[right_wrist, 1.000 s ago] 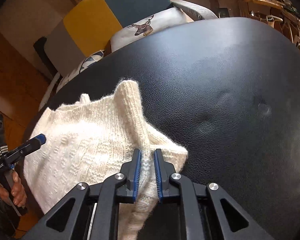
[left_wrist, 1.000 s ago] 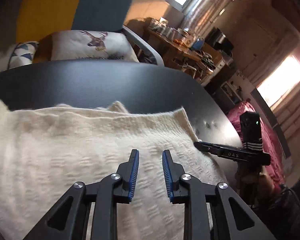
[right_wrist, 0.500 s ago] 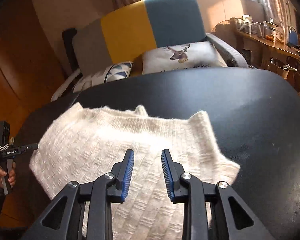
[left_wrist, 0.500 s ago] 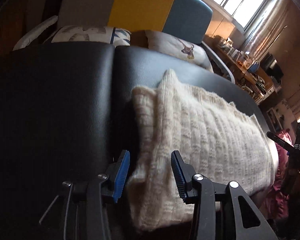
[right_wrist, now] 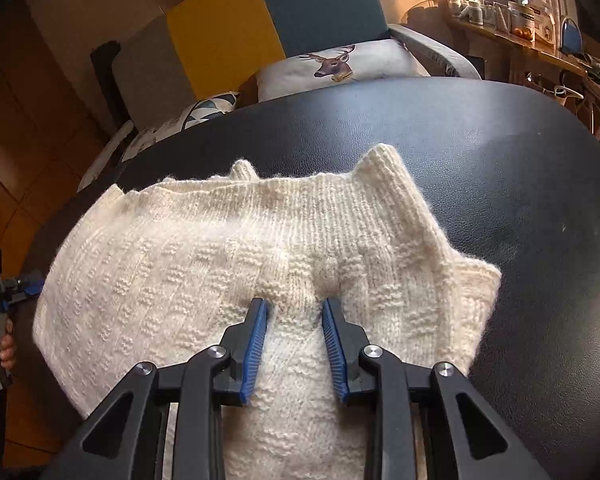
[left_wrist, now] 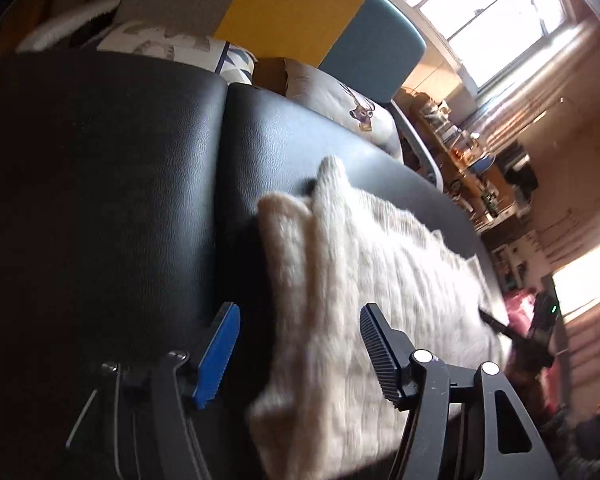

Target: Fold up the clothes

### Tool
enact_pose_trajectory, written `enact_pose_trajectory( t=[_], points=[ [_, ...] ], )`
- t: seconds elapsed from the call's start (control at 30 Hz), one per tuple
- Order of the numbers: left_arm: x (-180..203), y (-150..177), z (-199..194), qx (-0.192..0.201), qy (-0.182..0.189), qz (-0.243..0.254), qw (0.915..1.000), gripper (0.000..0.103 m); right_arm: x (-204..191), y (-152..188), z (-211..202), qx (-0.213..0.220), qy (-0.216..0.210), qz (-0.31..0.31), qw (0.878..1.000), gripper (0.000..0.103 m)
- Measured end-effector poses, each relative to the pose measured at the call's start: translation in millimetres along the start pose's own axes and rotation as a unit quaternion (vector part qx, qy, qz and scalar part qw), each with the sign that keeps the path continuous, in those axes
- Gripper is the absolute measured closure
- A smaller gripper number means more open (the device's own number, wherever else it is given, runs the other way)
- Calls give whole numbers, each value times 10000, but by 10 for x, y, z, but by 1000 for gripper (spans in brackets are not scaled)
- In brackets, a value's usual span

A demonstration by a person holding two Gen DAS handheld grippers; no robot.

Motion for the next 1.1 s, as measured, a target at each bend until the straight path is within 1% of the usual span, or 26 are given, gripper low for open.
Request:
enact_pose_trajectory(
  t=[0.03, 0.1, 0.17, 0.23, 0.27, 0.3, 0.33, 0.37, 0.4, 0.43, 0.47, 0.53, 0.6, 0.67, 0.73, 0.8, 0.9, 1.03, 1.1],
  points=[
    [-19, -67, 58, -78, 152, -115, 9998, 40, 1, -4, 5, 23, -23, 11, 10000, 75],
    [-8, -140, 175, -283, 441, -193, 9984, 40, 6, -29, 27, 62, -47, 3, 10000, 75],
    [27, -173, 263, -379, 453, -59, 9982, 40, 1, -29, 21, 80, -51, -25, 10000, 74],
    [78, -193, 349, -456, 384, 97, 9982, 40, 0, -35, 22, 83, -63, -33, 9999, 74],
    [125, -199, 364, -443, 460, 160, 9978, 40, -1, -38, 23, 85, -69, -37, 9999, 74],
    [169, -193, 359, -470, 614, 220, 9968, 40, -2, -39, 24, 96, -81, -42, 9999, 73],
    [211, -180, 390, -548, 675, 215, 9960, 42, -3, -40, 26, 116, -99, -48, 9999, 73],
    [231, -180, 416, -539, 624, 239, 9963, 47, -5, -41, 28, 135, -118, -53, 9998, 73],
    [248, -179, 442, -530, 574, 259, 9966, 67, -3, -41, 27, 149, -147, -51, 9998, 73],
    [243, -164, 466, -518, 534, 237, 9969, 79, 0, -40, 23, 158, -187, -41, 9997, 73],
    [238, -150, 487, -501, 501, 209, 9973, 80, 2, -42, 18, 135, -236, -35, 9996, 73],
    [227, -156, 471, -402, 580, -5, 9975, 84, -4, -55, -17, 4, -332, -92, 9994, 73],
    [210, -170, 432, -347, 646, -239, 9970, 85, -46, -85, -131, -166, -387, -405, 9983, 73],
    [210, -185, 378, -328, 686, -369, 9964, 85, -134, -107, -280, -291, -405, -1011, 9936, 73],
    [226, -206, 330, -299, 664, -380, 9966, 86, -209, -79, -371, -534, -279, -1686, 9838, 73],
    [243, -253, 286, -244, 633, -368, 9970, 86, -250, -33, -381, -807, -217, -2143, 9732, 73],
    [237, -317, 201, -167, 572, -405, 9974, 86, -240, 16, -284, -1144, -112, -2552, 9600, 73],
    [250, -388, 52, -116, 480, -443, 9978, 87, -239, 83, -61, -1552, -146, -2777, 9479, 73],
    [311, -413, -62, -89, 586, -517, 9969, 87, -246, 128, 44, -1706, -157, -2800, 9446, 73]
  ],
)
Point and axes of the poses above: each gripper's, at about its wrist camera, not at the fingertips, and z roughly the way its jaws point, x to its right, y to its underside, the point moved 9 cm from there along z, roughly the way its jaws point, and after that the axes turned 2 degrees about -x, right-handed, at the moved point
